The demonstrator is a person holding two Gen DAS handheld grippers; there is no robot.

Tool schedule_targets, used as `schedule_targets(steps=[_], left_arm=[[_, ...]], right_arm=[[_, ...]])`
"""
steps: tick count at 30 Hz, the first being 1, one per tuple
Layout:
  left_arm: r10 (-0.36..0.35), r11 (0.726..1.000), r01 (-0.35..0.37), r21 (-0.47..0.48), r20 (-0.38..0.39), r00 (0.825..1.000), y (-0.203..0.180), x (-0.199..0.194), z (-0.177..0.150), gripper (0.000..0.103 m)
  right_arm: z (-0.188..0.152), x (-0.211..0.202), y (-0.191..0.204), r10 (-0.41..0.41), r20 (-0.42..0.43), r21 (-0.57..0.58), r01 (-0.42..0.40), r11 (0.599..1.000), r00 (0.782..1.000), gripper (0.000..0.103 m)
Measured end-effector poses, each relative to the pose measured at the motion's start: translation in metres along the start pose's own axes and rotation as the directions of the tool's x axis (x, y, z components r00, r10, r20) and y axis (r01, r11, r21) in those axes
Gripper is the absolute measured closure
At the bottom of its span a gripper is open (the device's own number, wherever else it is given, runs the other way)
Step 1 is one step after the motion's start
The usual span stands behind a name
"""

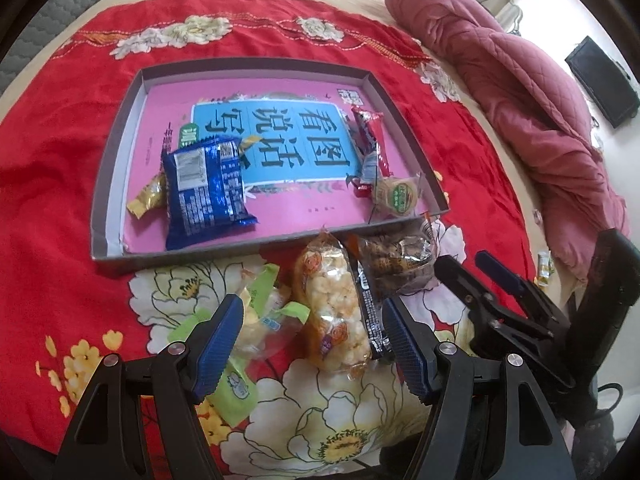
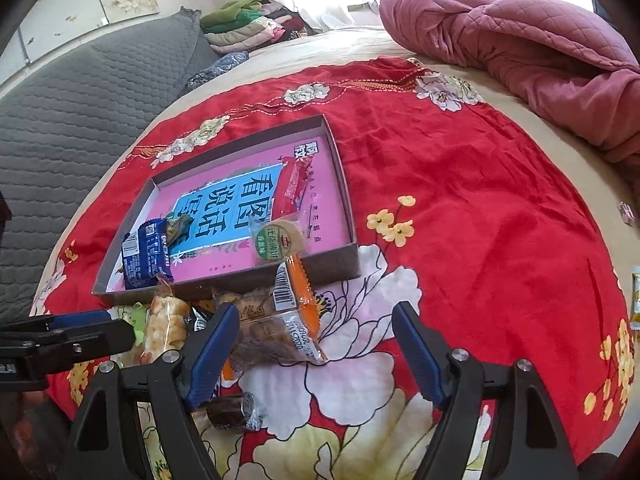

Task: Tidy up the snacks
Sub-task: 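Grasp the clear puffed-snack bag with the left tool while the right tool grasps the cake packet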

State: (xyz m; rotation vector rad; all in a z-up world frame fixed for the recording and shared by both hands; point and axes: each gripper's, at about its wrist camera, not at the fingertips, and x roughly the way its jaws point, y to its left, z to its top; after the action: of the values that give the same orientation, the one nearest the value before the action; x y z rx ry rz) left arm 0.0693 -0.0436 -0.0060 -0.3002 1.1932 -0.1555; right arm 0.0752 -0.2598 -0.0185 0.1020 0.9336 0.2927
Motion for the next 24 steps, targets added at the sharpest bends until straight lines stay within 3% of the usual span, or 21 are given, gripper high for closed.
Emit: schedule_targets(steps=[14, 24], left_arm=[[0.046, 0.999, -0.045, 0.023, -0.013, 0.999, -0.009, 0.008, 0.000, 0.029], [0.105, 0.993, -0.104, 0.062, -0.008, 0.994, -0.014, 0.013, 0.000, 0.029]], right_arm=[[0.014, 0.026, 0.003, 0.088, -0.105, -0.116, -0.100, 0.988, 0.991, 0.025], [0.022, 0.033, 0.006, 0.130, -0.182, -0.099, -0.150, 0.984, 0.975, 0.025]])
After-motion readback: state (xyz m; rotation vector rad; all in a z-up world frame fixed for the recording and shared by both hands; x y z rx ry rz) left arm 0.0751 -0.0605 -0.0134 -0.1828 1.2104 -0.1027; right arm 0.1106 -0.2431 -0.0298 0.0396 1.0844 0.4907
